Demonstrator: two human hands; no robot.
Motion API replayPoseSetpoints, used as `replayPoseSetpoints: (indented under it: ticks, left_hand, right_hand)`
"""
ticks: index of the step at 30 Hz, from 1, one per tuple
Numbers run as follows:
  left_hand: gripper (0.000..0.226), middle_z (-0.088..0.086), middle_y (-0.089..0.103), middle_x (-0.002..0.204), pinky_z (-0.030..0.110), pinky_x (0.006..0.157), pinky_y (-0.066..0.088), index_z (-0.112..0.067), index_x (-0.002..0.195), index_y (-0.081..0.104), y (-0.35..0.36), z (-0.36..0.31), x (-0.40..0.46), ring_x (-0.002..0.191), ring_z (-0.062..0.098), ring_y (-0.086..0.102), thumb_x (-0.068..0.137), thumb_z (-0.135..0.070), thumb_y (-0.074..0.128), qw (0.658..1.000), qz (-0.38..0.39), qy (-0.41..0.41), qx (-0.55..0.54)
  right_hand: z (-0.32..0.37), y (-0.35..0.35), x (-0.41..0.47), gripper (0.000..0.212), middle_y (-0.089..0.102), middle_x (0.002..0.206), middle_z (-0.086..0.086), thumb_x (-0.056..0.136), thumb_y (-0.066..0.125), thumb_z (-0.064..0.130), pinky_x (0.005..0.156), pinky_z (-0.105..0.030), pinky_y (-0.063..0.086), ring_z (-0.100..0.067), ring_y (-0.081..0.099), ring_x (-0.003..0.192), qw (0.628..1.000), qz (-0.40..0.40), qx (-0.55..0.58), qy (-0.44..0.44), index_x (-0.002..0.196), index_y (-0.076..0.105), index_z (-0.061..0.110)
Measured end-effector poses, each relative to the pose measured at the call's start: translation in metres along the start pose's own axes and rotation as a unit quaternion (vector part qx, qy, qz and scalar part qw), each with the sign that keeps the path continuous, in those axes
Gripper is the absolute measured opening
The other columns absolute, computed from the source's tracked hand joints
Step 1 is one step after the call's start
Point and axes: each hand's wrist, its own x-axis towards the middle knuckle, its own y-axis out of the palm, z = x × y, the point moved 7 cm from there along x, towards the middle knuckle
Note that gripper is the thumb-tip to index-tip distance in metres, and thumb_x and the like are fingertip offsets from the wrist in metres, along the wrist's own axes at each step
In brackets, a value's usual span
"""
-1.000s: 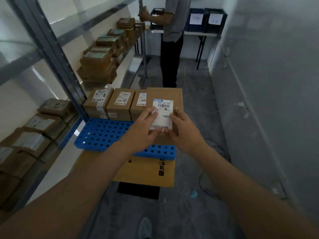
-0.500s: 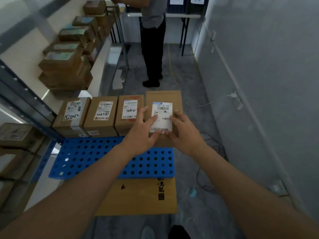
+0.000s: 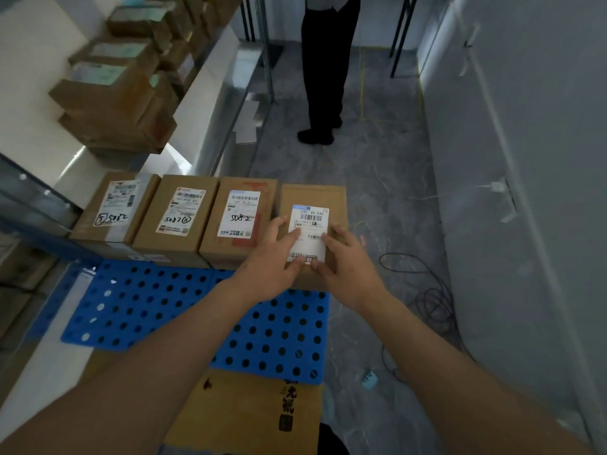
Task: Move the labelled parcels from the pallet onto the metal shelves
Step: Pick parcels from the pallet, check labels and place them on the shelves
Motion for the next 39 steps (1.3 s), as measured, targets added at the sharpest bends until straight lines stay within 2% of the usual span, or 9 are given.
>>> replayPoseSetpoints:
  ticks: [3,10,17,21,24,27,32,36,39]
  left_hand:
    - [0.068,-0.014,0.003,0.164,0.04,0.121,0.035,-0.012,0.16,0.029,0.011,0.007,0.014,0.149,0.018,0.024,0.102,-0.033,0.058,1.0,0.013,-0.012,-0.005]
    - [0.068,-0.006,0.001,0.166,0.027,0.119,0.026,-0.01,0.16,0.027,0.03,0.025,0.034,0.15,0.018,0.022,0.103,-0.027,0.057,0.999,0.028,-0.027,0.0]
    - [0.061,0.007,0.011,0.165,0.046,0.12,0.035,-0.007,0.156,0.033,0.03,0.034,0.036,0.152,0.027,0.021,0.104,-0.03,0.053,0.997,0.018,0.0,0.074]
    - [0.055,0.009,0.018,0.163,0.044,0.114,0.044,-0.007,0.152,0.041,0.023,0.036,0.031,0.148,0.025,0.03,0.104,-0.031,0.052,0.991,0.0,0.029,0.131]
    - [0.054,0.012,0.025,0.16,0.05,0.117,0.039,-0.008,0.149,0.046,0.017,0.04,0.033,0.15,0.03,0.026,0.102,-0.031,0.056,0.988,-0.021,0.026,0.148]
    - [0.055,0.014,0.018,0.165,0.05,0.121,0.033,-0.011,0.152,0.043,0.016,0.048,0.033,0.152,0.031,0.022,0.103,-0.033,0.054,0.989,-0.012,-0.006,0.145]
    - [0.054,0.014,0.014,0.167,0.045,0.12,0.035,-0.016,0.154,0.039,0.017,0.053,0.029,0.151,0.029,0.027,0.104,-0.035,0.05,0.989,-0.011,-0.018,0.147]
    - [0.055,0.013,0.014,0.167,0.046,0.119,0.037,-0.016,0.154,0.039,0.016,0.052,0.024,0.151,0.03,0.026,0.104,-0.034,0.051,0.988,-0.004,-0.013,0.155]
    - [0.056,0.011,0.012,0.168,0.044,0.12,0.036,-0.018,0.156,0.037,0.014,0.051,0.023,0.152,0.029,0.024,0.104,-0.034,0.051,0.987,0.002,-0.021,0.157]
  right_hand:
    - [-0.01,0.008,0.014,0.057,0.03,0.159,0.0,0.097,0.066,0.028,0.102,-0.008,0.017,-0.014,0.032,0.142,1.0,0.01,0.021,0.002,0.148,0.047,0.009]
    - [-0.029,0.03,0.037,0.063,0.027,0.162,0.0,0.096,0.069,0.028,0.107,-0.014,0.022,-0.015,0.031,0.146,0.999,0.023,0.025,0.019,0.151,0.044,0.011]
    - [-0.026,0.044,0.045,0.063,0.027,0.162,-0.003,0.095,0.07,0.026,0.113,-0.021,0.024,-0.018,0.03,0.147,0.999,0.013,0.028,0.023,0.15,0.045,0.009]
    - [-0.026,0.046,0.049,0.062,0.022,0.165,0.001,0.096,0.068,0.025,0.111,-0.015,0.017,-0.013,0.025,0.149,0.999,0.009,0.036,0.033,0.151,0.043,0.012]
    - [-0.028,0.049,0.054,0.064,0.019,0.166,0.001,0.097,0.066,0.025,0.113,-0.017,0.018,-0.015,0.022,0.151,0.999,0.005,0.028,0.043,0.153,0.039,0.012]
    - [-0.027,0.051,0.057,0.064,0.017,0.167,0.0,0.098,0.065,0.025,0.116,-0.024,0.02,-0.018,0.021,0.152,0.998,-0.003,0.023,0.054,0.154,0.037,0.012]
    - [-0.024,0.055,0.055,0.06,0.015,0.167,0.0,0.1,0.062,0.024,0.111,-0.021,0.018,-0.018,0.02,0.152,0.998,-0.024,0.018,0.061,0.154,0.038,0.013]
    - [-0.025,0.061,0.053,0.059,0.013,0.167,0.001,0.1,0.062,0.023,0.12,-0.035,0.03,-0.018,0.019,0.153,0.996,-0.036,0.028,0.073,0.153,0.039,0.015]
    - [-0.025,0.062,0.053,0.058,0.014,0.167,0.0,0.099,0.061,0.023,0.12,-0.039,0.032,-0.021,0.02,0.153,0.996,-0.037,0.02,0.078,0.153,0.039,0.015]
